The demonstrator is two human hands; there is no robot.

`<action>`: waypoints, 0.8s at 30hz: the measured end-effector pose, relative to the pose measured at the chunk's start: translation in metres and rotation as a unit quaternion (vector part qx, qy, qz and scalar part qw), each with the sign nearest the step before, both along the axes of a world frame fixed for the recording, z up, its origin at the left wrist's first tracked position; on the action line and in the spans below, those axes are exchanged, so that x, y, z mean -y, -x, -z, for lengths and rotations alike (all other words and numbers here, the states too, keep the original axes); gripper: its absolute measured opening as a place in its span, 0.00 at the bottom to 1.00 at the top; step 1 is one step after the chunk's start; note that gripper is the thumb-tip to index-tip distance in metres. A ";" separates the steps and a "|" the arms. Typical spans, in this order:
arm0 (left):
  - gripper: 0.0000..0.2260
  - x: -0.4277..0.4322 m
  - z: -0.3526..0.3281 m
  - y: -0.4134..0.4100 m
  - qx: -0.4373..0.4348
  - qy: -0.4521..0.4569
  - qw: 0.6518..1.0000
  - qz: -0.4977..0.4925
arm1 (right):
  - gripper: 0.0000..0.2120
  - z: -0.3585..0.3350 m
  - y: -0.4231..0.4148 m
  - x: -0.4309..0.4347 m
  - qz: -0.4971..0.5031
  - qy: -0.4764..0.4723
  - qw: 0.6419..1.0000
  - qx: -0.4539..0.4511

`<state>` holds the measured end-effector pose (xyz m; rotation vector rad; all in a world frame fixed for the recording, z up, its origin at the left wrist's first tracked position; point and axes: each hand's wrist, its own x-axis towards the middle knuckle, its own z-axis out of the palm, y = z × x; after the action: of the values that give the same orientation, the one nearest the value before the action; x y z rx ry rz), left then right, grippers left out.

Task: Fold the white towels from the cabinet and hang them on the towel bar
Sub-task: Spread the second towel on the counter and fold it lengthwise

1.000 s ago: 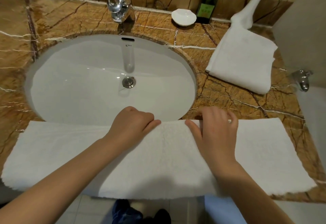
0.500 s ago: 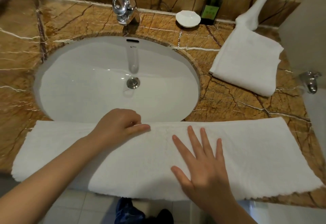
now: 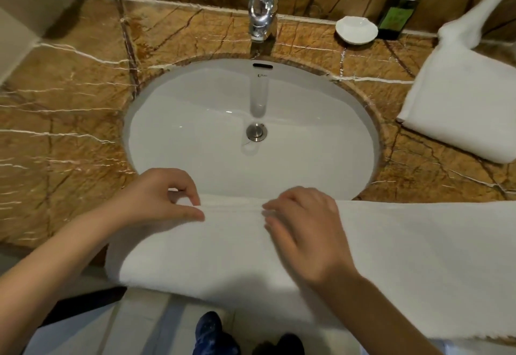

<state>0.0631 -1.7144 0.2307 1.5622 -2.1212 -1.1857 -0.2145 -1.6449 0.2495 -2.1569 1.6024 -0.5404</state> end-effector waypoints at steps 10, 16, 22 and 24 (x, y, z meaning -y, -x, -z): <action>0.07 0.015 -0.016 -0.057 0.055 0.073 0.989 0.119 | 0.09 0.012 -0.109 0.036 -0.041 -0.094 0.995 -0.021; 0.07 0.007 -0.017 -0.096 0.126 0.216 0.954 0.167 | 0.10 0.012 -0.137 0.039 -0.060 -0.133 0.989 0.011; 0.26 -0.012 -0.008 -0.127 0.231 0.297 0.897 0.231 | 0.10 0.008 -0.172 0.038 -0.096 -0.141 0.985 -0.020; 0.28 -0.011 -0.006 -0.132 0.259 0.306 0.881 0.253 | 0.09 0.003 -0.176 0.039 -0.123 -0.132 0.983 -0.016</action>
<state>0.1949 -1.7029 0.2362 1.1280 -2.9653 -0.0921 -0.0381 -1.6838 0.2467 -2.1258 1.3121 -0.2049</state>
